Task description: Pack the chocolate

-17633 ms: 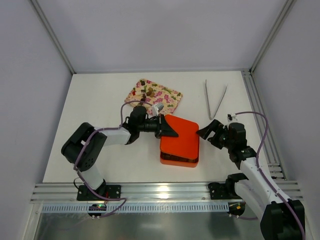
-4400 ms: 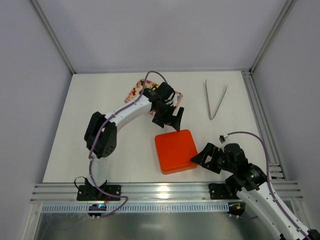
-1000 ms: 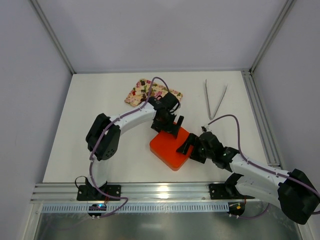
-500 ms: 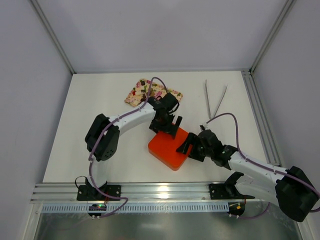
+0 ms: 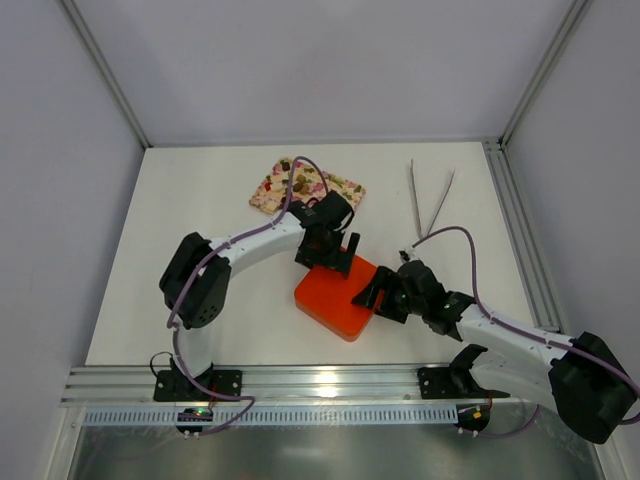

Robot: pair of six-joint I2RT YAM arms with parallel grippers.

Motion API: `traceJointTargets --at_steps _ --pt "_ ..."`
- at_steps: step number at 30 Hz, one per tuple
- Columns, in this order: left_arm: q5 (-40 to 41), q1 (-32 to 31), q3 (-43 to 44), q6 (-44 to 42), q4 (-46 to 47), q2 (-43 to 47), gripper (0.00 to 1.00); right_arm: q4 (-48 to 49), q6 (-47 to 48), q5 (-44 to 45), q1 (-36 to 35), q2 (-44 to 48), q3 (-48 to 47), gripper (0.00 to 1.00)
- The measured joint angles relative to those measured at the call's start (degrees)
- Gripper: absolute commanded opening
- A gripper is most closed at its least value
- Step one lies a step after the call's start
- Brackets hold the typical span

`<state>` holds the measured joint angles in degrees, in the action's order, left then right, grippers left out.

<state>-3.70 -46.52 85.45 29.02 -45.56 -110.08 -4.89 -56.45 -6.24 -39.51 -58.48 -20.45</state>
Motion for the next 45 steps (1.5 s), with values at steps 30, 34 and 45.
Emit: traceJointTargets --at_steps 30,34,45 --pt "6.3 -1.5 -10.3 6.6 11.1 4.9 0.8 9.2 -2.0 -0.3 0.9 2.0 6.6 0.3" --pt "6.6 -1.5 -10.6 6.7 11.6 5.0 0.8 10.1 -2.3 -0.3 0.9 2.8 7.5 0.23" --pt "6.8 -2.1 -10.8 7.0 13.4 5.1 0.83 6.4 -1.5 0.0 1.5 8.3 8.4 0.69"
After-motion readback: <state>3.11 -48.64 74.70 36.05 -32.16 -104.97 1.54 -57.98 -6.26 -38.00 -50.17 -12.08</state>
